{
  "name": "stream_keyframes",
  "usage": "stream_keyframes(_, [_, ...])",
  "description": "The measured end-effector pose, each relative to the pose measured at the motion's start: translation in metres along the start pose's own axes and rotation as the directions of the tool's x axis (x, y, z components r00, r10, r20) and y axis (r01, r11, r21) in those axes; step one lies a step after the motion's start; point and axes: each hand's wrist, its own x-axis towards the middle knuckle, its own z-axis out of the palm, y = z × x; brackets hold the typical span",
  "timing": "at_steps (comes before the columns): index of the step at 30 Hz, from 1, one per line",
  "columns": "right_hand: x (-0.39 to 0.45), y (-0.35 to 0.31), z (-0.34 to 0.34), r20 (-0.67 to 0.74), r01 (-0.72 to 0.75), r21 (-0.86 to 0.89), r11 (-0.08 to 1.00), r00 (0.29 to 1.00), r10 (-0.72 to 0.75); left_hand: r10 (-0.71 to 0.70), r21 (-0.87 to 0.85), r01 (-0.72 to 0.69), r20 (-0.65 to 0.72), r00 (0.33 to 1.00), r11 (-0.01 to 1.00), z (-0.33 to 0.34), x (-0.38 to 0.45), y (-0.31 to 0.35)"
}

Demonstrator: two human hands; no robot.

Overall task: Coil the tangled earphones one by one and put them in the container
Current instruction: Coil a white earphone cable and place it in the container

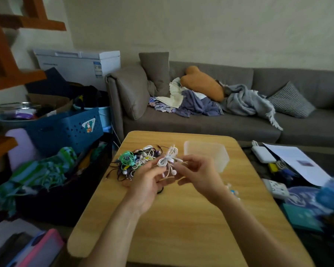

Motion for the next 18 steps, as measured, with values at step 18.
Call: stream_keyframes(18, [-0.034, 0.073, -0.032, -0.330, -0.128, -0.147, 0.981, 0.941, 0.073, -0.084, 0.191, 0.129, -0.231, 0.969, 0.973, 0.018, 0.020, -0.086])
